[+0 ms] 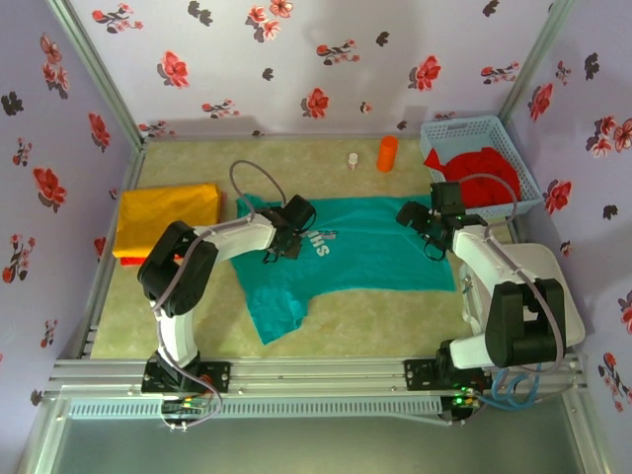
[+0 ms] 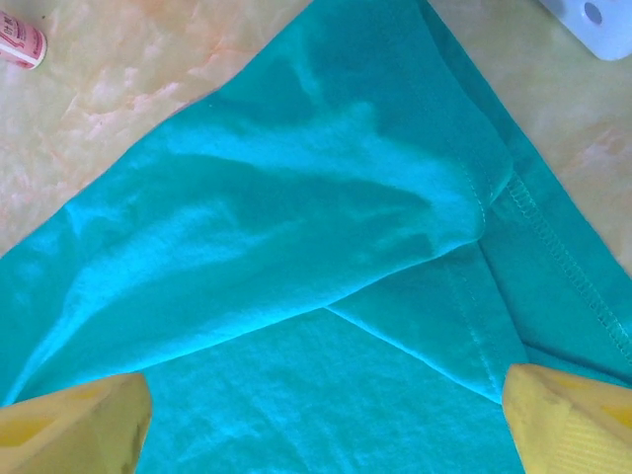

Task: Fold and stack the t-shirts

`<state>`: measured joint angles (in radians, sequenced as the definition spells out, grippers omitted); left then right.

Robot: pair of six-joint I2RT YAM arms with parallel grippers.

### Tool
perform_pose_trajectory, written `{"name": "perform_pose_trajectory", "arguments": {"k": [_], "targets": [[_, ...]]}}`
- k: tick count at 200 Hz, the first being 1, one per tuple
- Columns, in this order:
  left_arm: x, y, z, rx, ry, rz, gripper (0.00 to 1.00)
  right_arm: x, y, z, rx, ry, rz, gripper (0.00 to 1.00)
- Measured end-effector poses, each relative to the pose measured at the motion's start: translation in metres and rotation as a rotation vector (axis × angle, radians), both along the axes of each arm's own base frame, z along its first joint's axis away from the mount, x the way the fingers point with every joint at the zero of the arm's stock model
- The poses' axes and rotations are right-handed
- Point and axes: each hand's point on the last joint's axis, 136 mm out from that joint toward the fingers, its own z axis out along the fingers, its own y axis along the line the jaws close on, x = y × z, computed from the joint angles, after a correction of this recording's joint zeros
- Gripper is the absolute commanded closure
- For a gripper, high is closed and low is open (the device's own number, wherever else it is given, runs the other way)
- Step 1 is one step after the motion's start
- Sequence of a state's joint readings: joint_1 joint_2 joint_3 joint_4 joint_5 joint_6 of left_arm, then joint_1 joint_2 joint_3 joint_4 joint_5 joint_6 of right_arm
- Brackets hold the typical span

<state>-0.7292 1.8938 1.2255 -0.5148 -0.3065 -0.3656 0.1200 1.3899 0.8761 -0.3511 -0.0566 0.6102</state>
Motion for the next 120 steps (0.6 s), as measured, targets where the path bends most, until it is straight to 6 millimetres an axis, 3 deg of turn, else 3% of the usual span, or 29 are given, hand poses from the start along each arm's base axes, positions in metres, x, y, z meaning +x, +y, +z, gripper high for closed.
{"name": "perform_pose_trajectory", "arguments": {"k": [29, 64, 120], "targets": [[0.001, 0.001, -0.009, 0.017, 0.007, 0.003, 0.79, -0.001, 0.0, -0.001, 0.0, 0.002, 0.0, 0.1], [0.003, 0.0, -0.006, 0.025, 0.002, 0.002, 1.0, -0.006, 0.0, -0.011, 0.005, 0.018, -0.001, 0.1], [0.005, -0.001, 0.02, 0.059, 0.041, 0.005, 1.0, -0.008, 0.0, -0.013, 0.006, 0.025, 0.001, 0.12]]}}
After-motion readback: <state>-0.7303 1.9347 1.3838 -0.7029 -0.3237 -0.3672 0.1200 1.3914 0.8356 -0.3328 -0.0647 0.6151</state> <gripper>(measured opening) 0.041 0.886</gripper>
